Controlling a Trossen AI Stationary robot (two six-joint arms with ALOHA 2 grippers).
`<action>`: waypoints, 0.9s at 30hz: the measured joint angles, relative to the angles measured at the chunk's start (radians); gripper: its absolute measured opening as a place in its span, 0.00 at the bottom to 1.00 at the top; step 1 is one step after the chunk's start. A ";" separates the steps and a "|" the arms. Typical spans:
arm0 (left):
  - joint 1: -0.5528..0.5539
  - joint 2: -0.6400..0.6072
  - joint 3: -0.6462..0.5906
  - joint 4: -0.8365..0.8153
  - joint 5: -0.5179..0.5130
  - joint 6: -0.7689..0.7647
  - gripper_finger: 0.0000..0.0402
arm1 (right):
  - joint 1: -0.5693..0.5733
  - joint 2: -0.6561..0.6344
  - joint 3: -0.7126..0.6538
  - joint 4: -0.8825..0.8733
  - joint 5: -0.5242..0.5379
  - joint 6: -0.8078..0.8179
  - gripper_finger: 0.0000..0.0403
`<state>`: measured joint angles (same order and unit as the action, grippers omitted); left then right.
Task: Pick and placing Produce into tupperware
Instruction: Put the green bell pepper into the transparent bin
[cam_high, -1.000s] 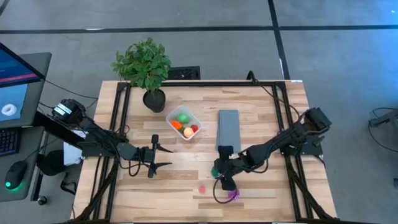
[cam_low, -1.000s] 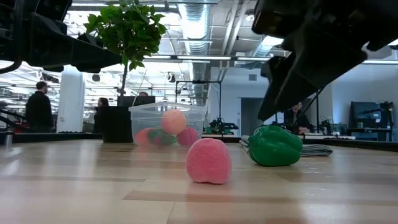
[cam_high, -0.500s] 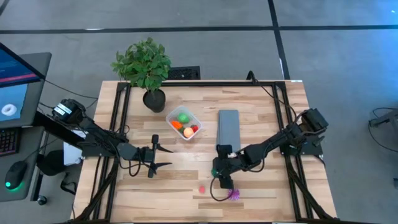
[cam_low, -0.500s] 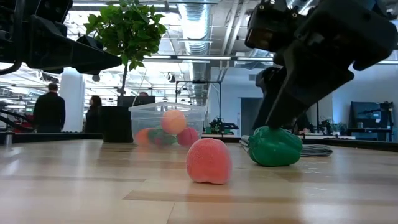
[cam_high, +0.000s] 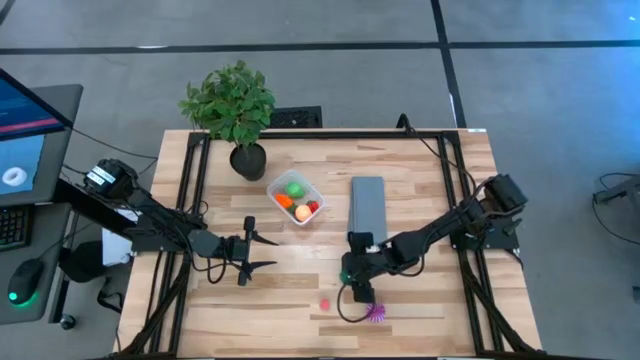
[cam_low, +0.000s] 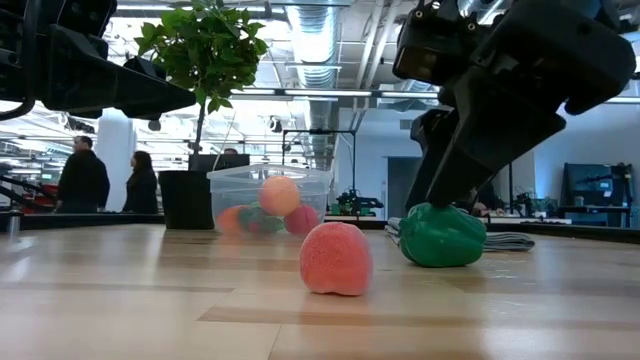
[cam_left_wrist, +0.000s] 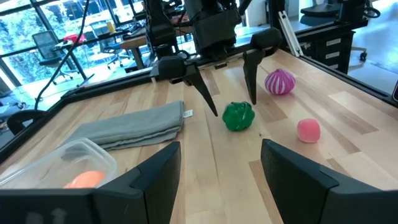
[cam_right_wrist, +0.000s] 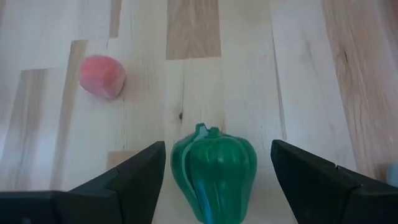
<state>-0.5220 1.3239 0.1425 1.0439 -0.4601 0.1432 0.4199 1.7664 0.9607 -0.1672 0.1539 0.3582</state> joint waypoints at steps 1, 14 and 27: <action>0.000 0.000 0.000 0.000 0.000 0.000 0.53 | -0.003 0.004 0.000 -0.003 -0.001 0.001 0.78; 0.000 0.000 0.000 -0.003 -0.016 0.000 0.53 | -0.023 0.024 0.000 -0.009 -0.050 0.008 0.78; 0.000 0.000 0.000 -0.007 -0.017 -0.005 0.53 | -0.024 0.024 0.000 -0.016 -0.048 0.008 0.78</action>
<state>-0.5220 1.3239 0.1425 1.0367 -0.4774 0.1381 0.3962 1.7905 0.9604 -0.1829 0.1055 0.3662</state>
